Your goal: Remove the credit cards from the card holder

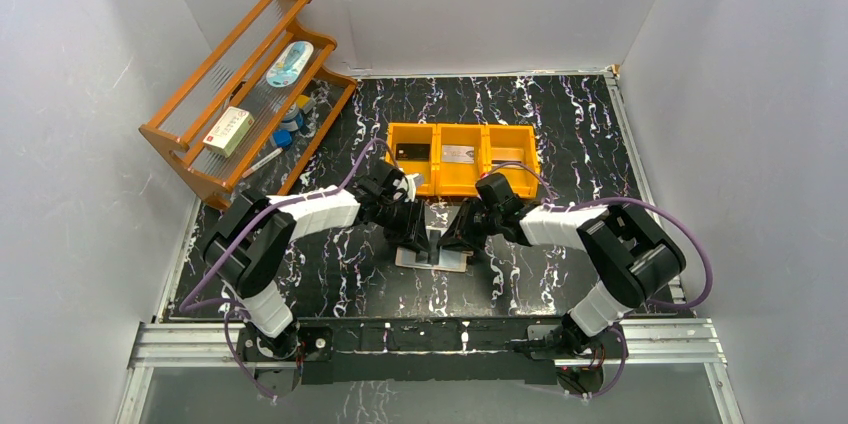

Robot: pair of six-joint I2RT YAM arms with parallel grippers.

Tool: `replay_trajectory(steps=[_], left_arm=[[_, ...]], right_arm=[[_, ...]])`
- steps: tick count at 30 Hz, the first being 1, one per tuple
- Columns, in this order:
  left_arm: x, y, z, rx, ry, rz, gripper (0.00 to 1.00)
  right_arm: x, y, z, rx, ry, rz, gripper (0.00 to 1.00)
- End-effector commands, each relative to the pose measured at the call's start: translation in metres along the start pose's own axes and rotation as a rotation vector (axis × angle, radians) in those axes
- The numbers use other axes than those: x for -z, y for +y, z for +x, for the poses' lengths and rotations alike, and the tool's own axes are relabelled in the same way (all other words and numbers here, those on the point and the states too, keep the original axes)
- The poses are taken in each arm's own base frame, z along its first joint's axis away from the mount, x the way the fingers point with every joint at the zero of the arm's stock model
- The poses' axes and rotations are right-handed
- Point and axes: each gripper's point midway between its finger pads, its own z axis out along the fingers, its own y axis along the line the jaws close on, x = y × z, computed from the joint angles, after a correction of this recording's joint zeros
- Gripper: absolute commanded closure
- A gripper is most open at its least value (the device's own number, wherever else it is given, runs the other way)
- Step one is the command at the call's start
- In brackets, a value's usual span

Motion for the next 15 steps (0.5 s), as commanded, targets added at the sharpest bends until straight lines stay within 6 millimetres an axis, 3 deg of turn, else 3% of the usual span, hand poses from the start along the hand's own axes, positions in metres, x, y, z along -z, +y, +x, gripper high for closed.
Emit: replay_trajectory(steps=[1,15], left_arm=[[0.0043,0.0247,0.0166,0.017,0.028,-0.114,0.64],[0.0088,0.0205,0.0092,0.001,-0.009,-0.112,0.64]], right_arm=[[-0.0036,0.0077,-0.001,0.004,0.006,-0.049,0.71],[-0.0133,0.0049,0.0003,-0.013,0.038,-0.044,0.72]])
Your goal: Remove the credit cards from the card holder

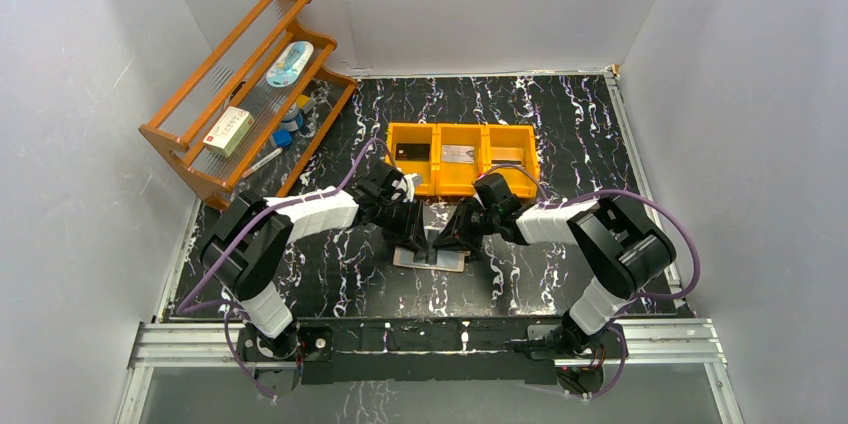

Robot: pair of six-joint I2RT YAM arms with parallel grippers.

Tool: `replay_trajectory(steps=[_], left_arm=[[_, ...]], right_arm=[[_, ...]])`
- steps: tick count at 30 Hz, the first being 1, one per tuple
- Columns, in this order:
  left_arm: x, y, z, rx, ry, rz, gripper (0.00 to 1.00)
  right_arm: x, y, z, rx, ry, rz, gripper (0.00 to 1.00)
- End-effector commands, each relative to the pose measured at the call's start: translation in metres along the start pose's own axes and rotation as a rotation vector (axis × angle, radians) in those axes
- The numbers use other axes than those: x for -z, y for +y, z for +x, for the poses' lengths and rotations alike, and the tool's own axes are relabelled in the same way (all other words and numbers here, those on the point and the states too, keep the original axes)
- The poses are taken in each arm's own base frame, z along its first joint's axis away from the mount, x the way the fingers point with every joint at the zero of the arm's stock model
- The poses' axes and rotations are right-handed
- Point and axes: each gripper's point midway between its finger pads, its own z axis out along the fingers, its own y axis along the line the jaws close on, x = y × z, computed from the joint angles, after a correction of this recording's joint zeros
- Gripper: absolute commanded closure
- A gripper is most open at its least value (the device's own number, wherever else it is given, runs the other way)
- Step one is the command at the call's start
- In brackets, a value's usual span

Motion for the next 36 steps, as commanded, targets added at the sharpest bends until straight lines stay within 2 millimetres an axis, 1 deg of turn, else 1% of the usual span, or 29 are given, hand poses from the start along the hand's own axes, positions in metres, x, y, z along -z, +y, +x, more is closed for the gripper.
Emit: replay_trajectory(steps=[1,3,5,7,9,12,15,19,22,25,27,28,30,33,36], left_arm=[[0.007,0.012,0.005,-0.006,-0.003,-0.072,0.64],[0.008,0.004,-0.004,-0.032,-0.013,-0.047,0.64],[0.011,0.003,-0.014,-0.053,-0.026,-0.073,0.63],[0.013,0.009,-0.017,-0.06,-0.036,-0.115,0.63],[0.013,0.012,-0.015,-0.057,-0.033,-0.125,0.63],[0.009,0.014,-0.007,-0.04,-0.013,-0.114,0.63],[0.0,0.015,0.005,-0.014,0.03,-0.074,0.64],[-0.008,0.017,0.022,0.012,0.071,-0.029,0.7],[-0.011,0.025,0.032,0.021,0.098,-0.045,0.75],[-0.009,0.03,0.037,0.025,0.098,-0.068,0.75],[-0.008,0.033,0.036,0.025,0.087,-0.089,0.75],[-0.007,0.034,0.035,0.023,0.082,-0.096,0.75],[-0.005,0.035,0.032,0.02,0.073,-0.112,0.75],[-0.004,0.036,0.028,0.014,0.063,-0.127,0.75],[-0.002,0.035,0.024,0.01,0.052,-0.135,0.74]], right_arm=[[-0.003,-0.005,-0.004,-0.008,-0.014,0.024,0.74],[-0.002,-0.008,-0.005,-0.015,-0.026,0.038,0.77],[-0.002,-0.009,-0.005,-0.019,-0.027,0.045,0.79],[-0.002,-0.008,-0.006,-0.021,-0.028,0.051,0.79],[-0.002,-0.007,-0.005,-0.022,-0.024,0.05,0.8],[-0.001,-0.006,-0.006,-0.02,-0.026,0.043,0.8],[-0.001,-0.001,-0.006,-0.015,-0.024,0.021,0.78],[-0.002,0.01,-0.007,-0.006,-0.021,-0.022,0.74],[-0.003,0.016,-0.009,-0.002,-0.014,-0.042,0.74],[-0.003,0.019,-0.009,-0.001,-0.013,-0.051,0.79],[-0.001,0.021,-0.01,0.009,-0.023,-0.058,0.83],[0.001,0.021,-0.01,0.013,-0.028,-0.058,0.86],[0.004,0.021,-0.009,0.026,-0.038,-0.065,0.98],[0.011,0.023,-0.008,0.045,-0.051,-0.067,1.0],[0.018,0.017,-0.009,0.053,-0.077,-0.033,1.0]])
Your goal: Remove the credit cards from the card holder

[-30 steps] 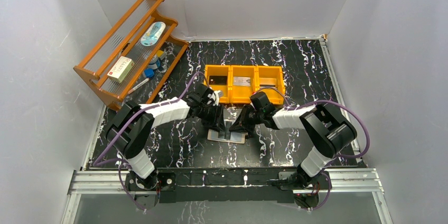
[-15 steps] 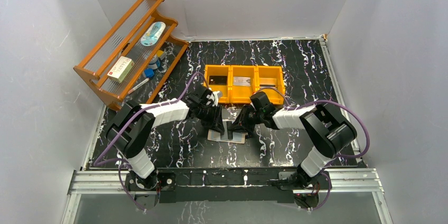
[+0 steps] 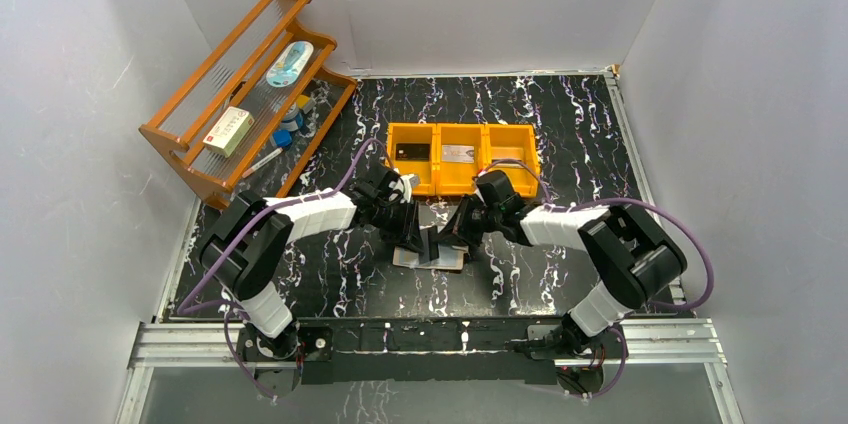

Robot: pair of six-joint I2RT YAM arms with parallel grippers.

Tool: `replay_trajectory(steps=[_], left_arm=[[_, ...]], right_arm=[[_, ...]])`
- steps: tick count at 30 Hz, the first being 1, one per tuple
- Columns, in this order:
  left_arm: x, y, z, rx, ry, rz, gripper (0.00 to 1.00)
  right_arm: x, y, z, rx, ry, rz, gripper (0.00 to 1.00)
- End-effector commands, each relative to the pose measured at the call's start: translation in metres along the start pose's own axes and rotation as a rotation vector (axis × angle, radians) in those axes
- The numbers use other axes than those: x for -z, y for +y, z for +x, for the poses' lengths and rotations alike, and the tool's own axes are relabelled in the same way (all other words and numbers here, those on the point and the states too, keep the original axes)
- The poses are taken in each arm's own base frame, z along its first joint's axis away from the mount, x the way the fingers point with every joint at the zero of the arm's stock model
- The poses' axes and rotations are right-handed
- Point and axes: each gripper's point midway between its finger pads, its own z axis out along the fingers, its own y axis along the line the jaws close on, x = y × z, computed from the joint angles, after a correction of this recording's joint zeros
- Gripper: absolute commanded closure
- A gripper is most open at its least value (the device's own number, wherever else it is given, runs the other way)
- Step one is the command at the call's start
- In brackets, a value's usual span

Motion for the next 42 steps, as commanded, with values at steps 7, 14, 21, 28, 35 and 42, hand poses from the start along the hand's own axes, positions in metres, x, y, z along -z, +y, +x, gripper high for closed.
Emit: replay_trajectory(steps=[7,14,21,28,35,42], left_arm=[[0.008,0.02,0.011,0.016,0.012,-0.129,0.67],[0.015,0.009,0.001,0.019,-0.047,-0.099,0.6],[0.028,-0.006,-0.016,0.008,-0.13,-0.067,0.52],[0.054,-0.013,-0.039,0.063,-0.249,0.026,0.42],[0.088,-0.046,-0.056,0.134,-0.339,0.347,0.38],[0.103,-0.07,-0.06,0.122,-0.354,0.532,0.38]], right_arm=[[0.023,-0.007,-0.008,0.037,-0.103,0.04,1.0],[0.035,0.006,-0.017,0.084,-0.168,0.01,1.0],[0.045,0.02,-0.023,0.108,-0.217,-0.034,1.0],[0.055,0.045,-0.026,0.164,-0.264,-0.159,1.0],[0.07,0.082,-0.025,0.226,-0.293,-0.334,1.0],[0.085,0.113,-0.021,0.273,-0.294,-0.481,1.0]])
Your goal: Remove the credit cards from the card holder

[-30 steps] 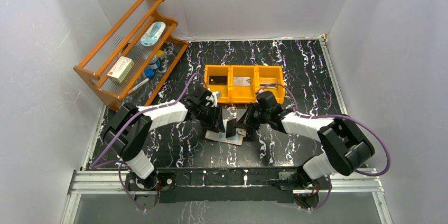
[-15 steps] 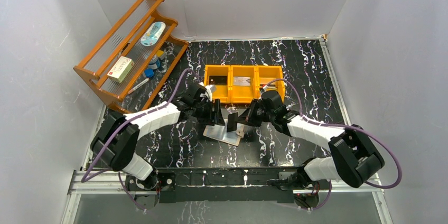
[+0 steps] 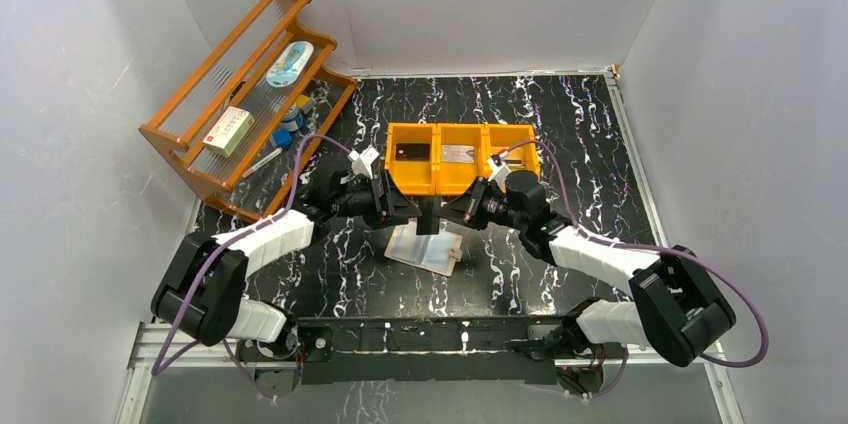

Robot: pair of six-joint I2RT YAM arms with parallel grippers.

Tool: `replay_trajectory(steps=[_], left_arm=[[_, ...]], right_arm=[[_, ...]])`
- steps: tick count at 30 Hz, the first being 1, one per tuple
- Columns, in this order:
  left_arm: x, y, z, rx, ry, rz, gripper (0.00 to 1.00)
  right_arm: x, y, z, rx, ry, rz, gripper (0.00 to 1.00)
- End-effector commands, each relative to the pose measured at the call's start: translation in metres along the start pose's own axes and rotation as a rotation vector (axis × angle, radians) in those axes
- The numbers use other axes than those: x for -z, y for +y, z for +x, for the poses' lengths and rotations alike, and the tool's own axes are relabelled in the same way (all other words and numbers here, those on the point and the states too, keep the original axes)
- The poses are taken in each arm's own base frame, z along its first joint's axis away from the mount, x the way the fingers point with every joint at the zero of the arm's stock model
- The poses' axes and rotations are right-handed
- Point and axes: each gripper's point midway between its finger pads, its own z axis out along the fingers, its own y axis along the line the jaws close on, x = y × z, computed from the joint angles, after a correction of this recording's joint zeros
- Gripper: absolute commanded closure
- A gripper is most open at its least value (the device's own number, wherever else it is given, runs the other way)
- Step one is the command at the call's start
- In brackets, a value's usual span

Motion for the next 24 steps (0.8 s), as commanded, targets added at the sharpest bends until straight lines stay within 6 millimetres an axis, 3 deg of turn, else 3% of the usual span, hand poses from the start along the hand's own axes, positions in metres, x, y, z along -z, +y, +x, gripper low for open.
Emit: replay_trajectory(steps=[1,7,13,24], left_arm=[[0.009,-0.046,-0.007,-0.044,0.007,0.209,0.38],[0.013,-0.058,-0.009,-0.054,0.0,0.276,0.43],[0.012,-0.059,-0.005,-0.027,0.026,0.314,0.57],[0.014,-0.061,-0.008,-0.033,0.006,0.319,0.79]], right_arm=[[0.007,0.046,-0.014,0.056,-0.045,-0.187,1.0],[0.005,0.051,-0.01,0.037,-0.013,-0.232,1.0],[0.007,0.055,-0.009,0.01,-0.019,-0.276,1.0],[0.006,0.044,-0.011,-0.013,-0.021,-0.253,1.0]])
